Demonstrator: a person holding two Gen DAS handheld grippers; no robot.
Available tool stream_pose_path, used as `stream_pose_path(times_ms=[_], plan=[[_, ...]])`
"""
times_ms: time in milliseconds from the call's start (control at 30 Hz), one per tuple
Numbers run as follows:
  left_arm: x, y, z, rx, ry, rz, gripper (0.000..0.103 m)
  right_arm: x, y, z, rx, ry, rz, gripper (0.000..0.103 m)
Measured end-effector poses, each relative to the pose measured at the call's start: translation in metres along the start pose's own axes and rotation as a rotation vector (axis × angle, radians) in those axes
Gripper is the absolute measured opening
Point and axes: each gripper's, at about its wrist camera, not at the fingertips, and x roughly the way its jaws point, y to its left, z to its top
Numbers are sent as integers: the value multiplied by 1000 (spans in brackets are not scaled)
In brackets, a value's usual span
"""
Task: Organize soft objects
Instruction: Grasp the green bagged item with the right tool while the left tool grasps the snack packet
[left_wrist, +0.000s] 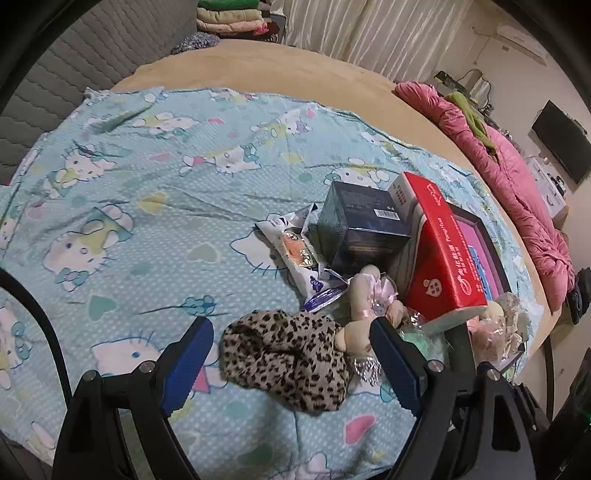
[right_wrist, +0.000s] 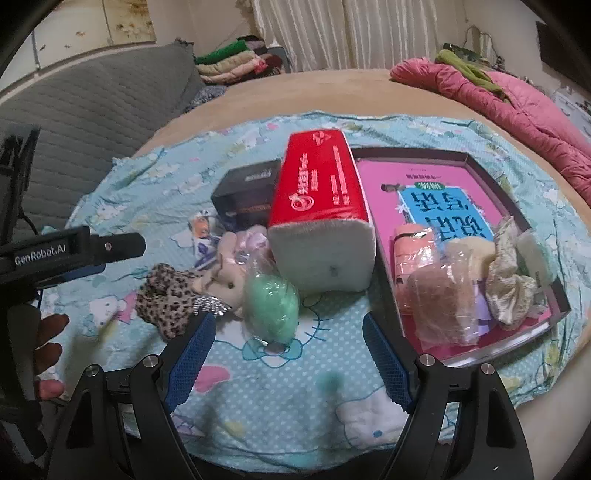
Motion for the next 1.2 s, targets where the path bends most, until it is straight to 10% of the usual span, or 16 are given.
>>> stream_pose_path(times_ms=[700, 1200], plan=[[94, 14, 45, -108, 98, -48, 86, 50, -10, 0, -4, 47, -1, 83], [115, 14, 54, -107, 95, -53, 67, 68, 6, 4, -78, 35, -6, 83]])
